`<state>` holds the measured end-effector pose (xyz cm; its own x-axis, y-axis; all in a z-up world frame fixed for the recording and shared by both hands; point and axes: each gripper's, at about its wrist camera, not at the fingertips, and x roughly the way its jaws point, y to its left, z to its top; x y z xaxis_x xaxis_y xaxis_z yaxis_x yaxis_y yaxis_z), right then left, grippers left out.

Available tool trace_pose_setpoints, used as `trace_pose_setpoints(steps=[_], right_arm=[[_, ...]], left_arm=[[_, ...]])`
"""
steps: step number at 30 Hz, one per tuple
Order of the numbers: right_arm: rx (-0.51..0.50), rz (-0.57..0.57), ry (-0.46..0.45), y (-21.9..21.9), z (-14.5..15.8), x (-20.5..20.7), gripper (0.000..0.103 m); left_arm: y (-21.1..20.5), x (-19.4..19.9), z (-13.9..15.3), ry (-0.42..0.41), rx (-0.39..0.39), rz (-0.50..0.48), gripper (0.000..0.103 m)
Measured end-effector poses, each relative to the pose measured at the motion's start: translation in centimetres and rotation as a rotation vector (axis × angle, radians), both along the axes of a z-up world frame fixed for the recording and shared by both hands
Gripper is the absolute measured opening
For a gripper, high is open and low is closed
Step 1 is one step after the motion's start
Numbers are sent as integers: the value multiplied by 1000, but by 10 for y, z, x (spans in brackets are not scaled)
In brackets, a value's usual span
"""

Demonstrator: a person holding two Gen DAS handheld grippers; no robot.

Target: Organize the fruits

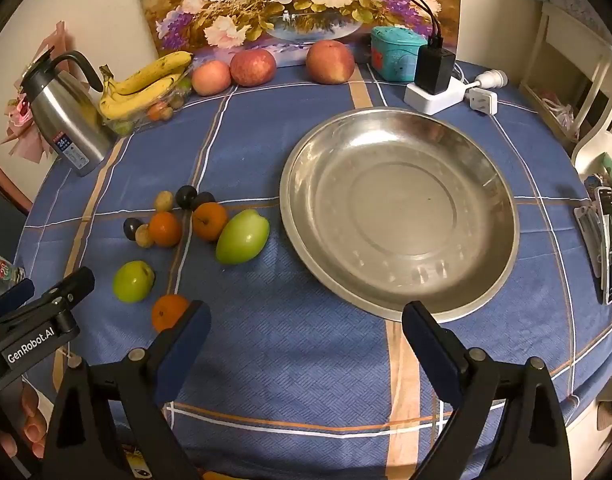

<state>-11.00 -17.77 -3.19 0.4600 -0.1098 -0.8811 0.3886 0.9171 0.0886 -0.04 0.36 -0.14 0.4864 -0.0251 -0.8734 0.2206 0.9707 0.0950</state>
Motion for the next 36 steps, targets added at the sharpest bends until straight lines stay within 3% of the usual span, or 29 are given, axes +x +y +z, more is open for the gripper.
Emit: trace_pose_setpoints(steps=[36], right_arm=[[0, 0, -1, 0, 0, 0, 96]], left_arm=[[0, -2, -4, 3, -1, 2, 103]])
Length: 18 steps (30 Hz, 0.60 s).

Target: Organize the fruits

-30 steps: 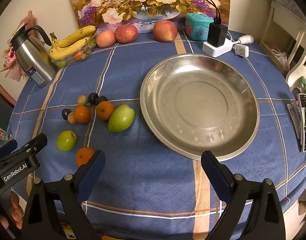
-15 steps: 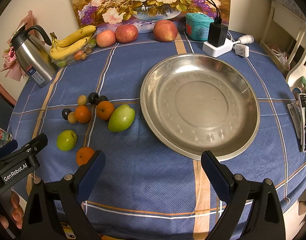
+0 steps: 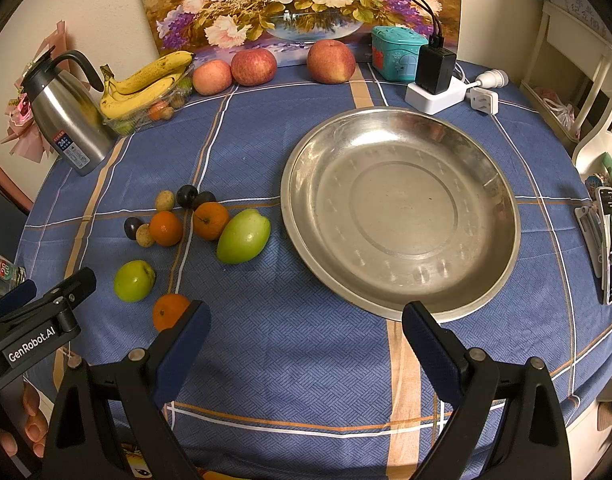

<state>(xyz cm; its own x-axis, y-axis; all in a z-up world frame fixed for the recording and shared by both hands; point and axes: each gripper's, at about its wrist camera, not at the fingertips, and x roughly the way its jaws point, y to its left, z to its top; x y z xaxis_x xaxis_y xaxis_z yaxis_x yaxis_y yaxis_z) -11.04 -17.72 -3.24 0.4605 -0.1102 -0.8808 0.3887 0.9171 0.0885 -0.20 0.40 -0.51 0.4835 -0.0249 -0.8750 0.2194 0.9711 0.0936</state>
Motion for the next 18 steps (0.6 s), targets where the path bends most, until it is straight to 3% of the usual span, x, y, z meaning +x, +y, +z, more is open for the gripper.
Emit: trace_pose_setpoints(steps=[18], right_arm=[[0, 0, 0, 0, 0, 0, 96]], left_arm=[[2, 4, 3, 17, -10, 3, 103]])
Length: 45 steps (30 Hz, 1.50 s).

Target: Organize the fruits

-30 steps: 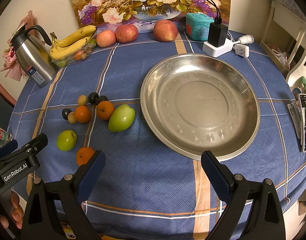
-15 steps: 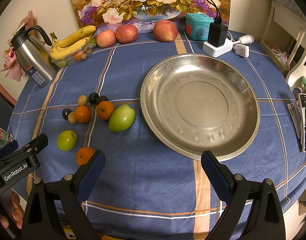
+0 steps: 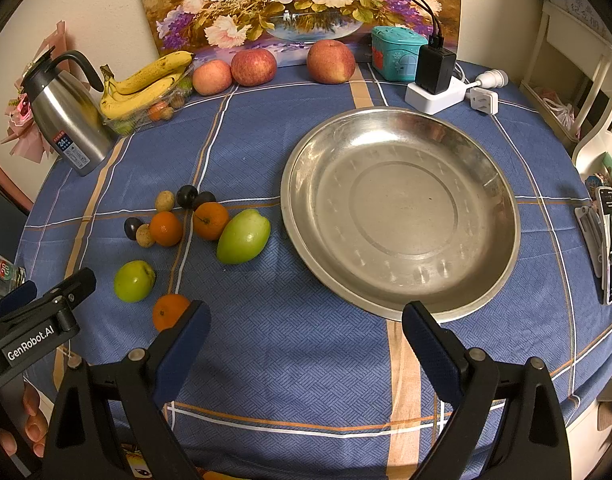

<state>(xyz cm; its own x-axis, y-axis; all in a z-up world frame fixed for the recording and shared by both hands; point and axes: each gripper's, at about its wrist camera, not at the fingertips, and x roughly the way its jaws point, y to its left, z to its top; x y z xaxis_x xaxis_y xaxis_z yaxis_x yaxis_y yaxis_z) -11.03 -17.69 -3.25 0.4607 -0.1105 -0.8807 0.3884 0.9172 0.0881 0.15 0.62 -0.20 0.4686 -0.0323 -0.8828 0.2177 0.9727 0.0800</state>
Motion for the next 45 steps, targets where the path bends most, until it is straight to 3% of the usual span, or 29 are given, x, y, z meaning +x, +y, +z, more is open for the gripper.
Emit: trace_pose_setpoints(steps=[12, 19, 22, 25, 27, 33, 39, 45], right_arm=[[-14, 46, 32, 9, -7, 16, 96], [100, 126, 54, 28, -14, 38, 96], [71, 147, 24, 42, -16, 50, 96], [106, 169, 69, 52, -21, 59, 95], [105, 183, 81, 59, -26, 65, 87], [84, 238, 130, 82, -42, 79, 80], [78, 276, 144, 99, -57, 90, 68], [107, 303, 146, 109, -63, 96, 55]], left_arm=[[-2, 12, -8, 44, -16, -24, 103], [20, 35, -26, 119, -114, 42, 103], [23, 42, -34, 132, -106, 54, 103], [23, 47, -41, 178, -146, 37, 103], [20, 49, -44, 188, -133, 21, 103], [11, 56, -56, 241, -127, 0, 99], [4, 61, -64, 288, -178, -32, 90], [-6, 64, -66, 317, -224, -74, 75]])
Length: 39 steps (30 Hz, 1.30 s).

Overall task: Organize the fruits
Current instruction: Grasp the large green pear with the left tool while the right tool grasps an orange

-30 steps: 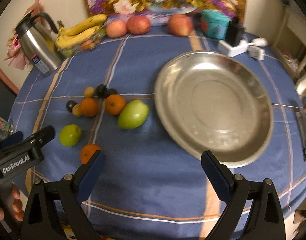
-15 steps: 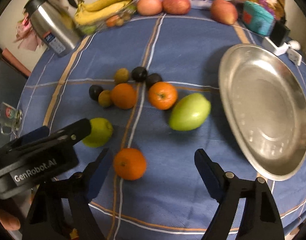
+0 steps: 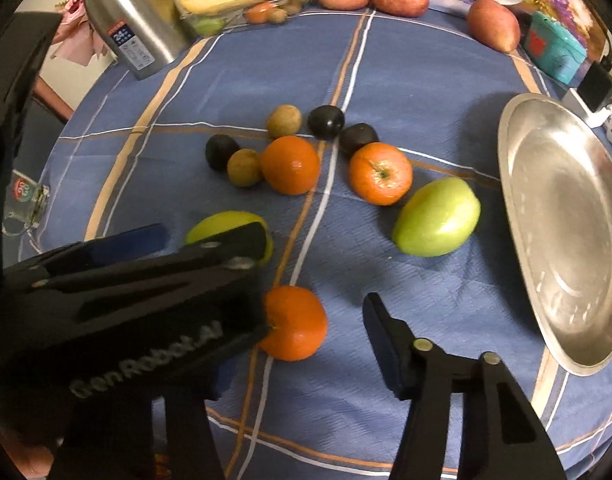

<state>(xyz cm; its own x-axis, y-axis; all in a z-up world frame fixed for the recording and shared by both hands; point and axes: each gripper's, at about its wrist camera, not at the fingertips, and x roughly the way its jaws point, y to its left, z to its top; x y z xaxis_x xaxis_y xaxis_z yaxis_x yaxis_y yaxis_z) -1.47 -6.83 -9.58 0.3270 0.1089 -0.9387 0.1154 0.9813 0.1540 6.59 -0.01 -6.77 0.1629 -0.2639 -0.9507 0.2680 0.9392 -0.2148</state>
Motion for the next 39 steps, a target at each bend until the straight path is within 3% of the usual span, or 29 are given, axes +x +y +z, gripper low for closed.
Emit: trace_pose_setpoints(steps=[8, 17, 23, 27, 32, 39], right_arm=[[67, 15, 10, 1, 2, -6, 41], [95, -1, 10, -8, 4, -14, 40], [108, -21, -9, -19, 12, -18, 39], [73, -49, -38, -27, 22, -21, 39], [-52, -84, -91, -38, 39, -26, 39], [-60, -193, -106, -71, 51, -23, 39]], left_arm=[[-7, -1, 4, 30, -67, -40, 49], [-8, -10, -2, 26, -75, -35, 48], [11, -15, 4, 5, -68, -11, 48], [26, -10, 13, -26, -64, 36, 48], [38, -1, 26, -66, -39, 87, 48], [23, 8, 38, -90, -14, 78, 48]])
